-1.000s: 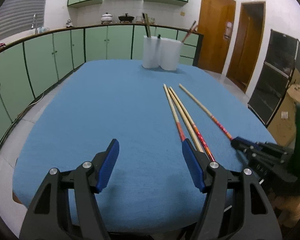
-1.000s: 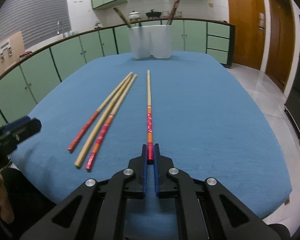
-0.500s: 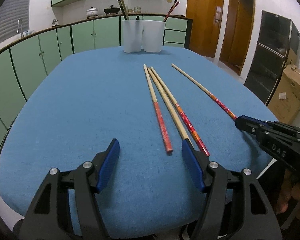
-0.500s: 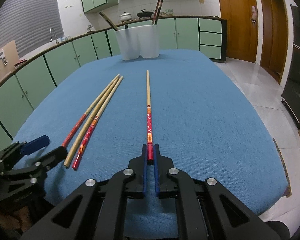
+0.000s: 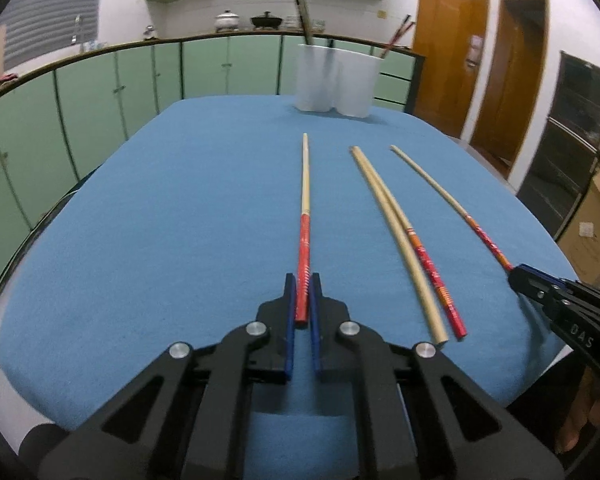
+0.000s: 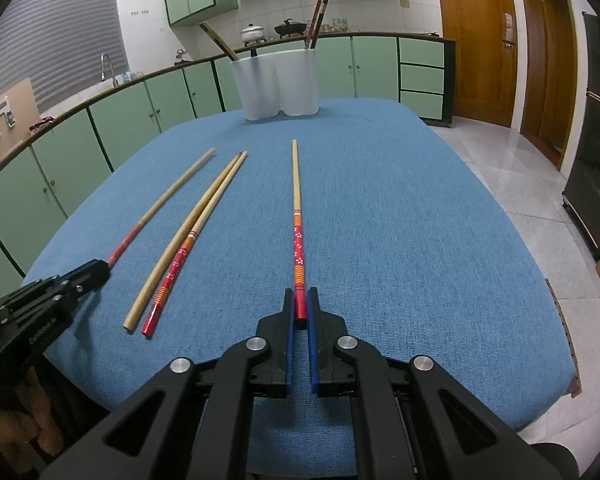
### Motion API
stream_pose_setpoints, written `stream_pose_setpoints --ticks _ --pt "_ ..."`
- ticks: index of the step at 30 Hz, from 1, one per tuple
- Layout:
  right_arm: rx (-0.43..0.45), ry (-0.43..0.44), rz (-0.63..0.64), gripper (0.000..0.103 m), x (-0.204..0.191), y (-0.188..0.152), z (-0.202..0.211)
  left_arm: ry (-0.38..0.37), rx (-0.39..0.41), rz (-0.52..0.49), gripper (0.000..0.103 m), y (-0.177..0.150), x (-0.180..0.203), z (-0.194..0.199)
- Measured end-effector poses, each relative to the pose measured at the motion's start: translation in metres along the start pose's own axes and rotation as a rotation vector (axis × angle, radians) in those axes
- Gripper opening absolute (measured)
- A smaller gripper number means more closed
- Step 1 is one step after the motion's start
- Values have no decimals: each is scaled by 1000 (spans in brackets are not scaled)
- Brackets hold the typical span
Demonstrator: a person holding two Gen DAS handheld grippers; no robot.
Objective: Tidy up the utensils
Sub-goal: 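Lift and carry both chopsticks over the white holder with both tools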
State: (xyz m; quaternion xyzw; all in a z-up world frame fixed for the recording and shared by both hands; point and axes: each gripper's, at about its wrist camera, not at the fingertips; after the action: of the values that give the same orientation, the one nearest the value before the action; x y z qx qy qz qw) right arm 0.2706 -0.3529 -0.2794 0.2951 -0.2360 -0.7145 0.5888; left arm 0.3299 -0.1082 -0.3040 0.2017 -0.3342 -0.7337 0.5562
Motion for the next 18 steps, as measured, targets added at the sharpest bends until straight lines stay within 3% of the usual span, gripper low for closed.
stream_pose_setpoints --ticks 6,8,10,12,14,15,16,18 --pt "-3 4 23 8 -5 -2 2 9 -8 2 7 -4 3 4" --pt "-3 4 33 8 -7 -4 3 0 -12 1 11 -3 3 3" --pt "-2 0 42 8 -7 -5 4 -11 -13 4 22 -1 4 1" --pt "-3 -2 43 8 -7 -6 4 -15 -10 -5 23 -1 6 0" --pt "-3 -5 51 7 -8 -5 3 -16 -8 -13 23 -1 6 -1" --pt "-3 -3 52 6 -8 -5 3 -22 -9 -12 19 -1 5 -1" --pt "-3 0 51 6 -8 -4 4 -30 -14 -10 8 0 5 -1" --pt "2 5 47 6 -8 -2 6 -39 -19 -7 6 1 3 -1"
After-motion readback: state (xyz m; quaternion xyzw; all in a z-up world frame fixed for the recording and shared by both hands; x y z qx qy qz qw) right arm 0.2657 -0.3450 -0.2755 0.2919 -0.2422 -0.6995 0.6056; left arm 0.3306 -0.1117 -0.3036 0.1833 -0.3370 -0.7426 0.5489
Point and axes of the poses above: each gripper's, at about its wrist camera, not at the fingertips, and z roughly against the way its jaws point, x to its right, y to its top, and after that the axes turned 4 degrees about -x, right-handed
